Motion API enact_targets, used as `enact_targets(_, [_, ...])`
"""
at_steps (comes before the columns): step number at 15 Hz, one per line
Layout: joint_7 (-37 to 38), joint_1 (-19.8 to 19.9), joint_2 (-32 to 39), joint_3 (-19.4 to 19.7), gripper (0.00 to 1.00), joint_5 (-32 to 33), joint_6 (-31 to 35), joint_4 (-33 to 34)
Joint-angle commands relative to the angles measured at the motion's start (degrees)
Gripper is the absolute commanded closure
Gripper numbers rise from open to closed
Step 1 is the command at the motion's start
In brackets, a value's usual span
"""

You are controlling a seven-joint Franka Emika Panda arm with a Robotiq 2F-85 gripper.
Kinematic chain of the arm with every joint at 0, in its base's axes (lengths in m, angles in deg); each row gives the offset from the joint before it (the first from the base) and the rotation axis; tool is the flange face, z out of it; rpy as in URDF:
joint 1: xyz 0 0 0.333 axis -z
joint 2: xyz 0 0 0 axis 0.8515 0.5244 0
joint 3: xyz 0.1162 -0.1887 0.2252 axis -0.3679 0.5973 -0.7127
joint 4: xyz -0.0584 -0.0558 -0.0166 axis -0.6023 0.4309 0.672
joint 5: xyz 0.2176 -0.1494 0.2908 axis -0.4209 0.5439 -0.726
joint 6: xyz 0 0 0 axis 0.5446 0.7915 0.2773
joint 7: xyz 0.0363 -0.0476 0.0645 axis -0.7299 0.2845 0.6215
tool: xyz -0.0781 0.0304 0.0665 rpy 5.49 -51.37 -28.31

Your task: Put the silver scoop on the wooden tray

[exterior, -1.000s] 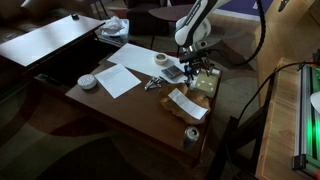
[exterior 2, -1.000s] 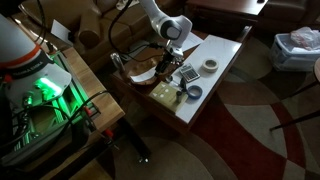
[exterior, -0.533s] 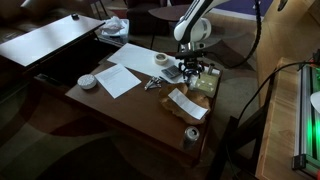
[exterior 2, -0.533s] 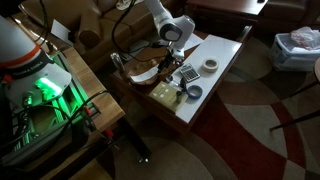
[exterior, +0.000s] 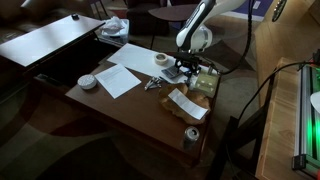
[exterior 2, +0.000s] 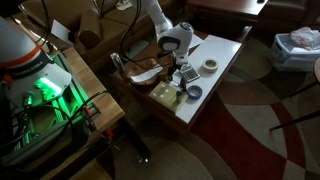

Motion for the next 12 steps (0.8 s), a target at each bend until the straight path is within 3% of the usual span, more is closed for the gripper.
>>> enact_targets(1, [0.4,0.3,4.4,-0.3,0.0,-1.0,2.6,3.8])
enact_targets(3, [-0.2,0.7,5.1,-0.7,0.0,-0.9,2.4,4.1])
enact_targets(4, [-0.3,0.7,5.4,-0.8,0.07,-0.9,2.3,4.4])
enact_targets(5, [-0.3,0.7,5.8,-0.9,0.26,-0.9,2.1,4.9])
enact_targets(12, [-0.4,0.5,6.2,-1.3,0.81,-0.6,1.5,5.4])
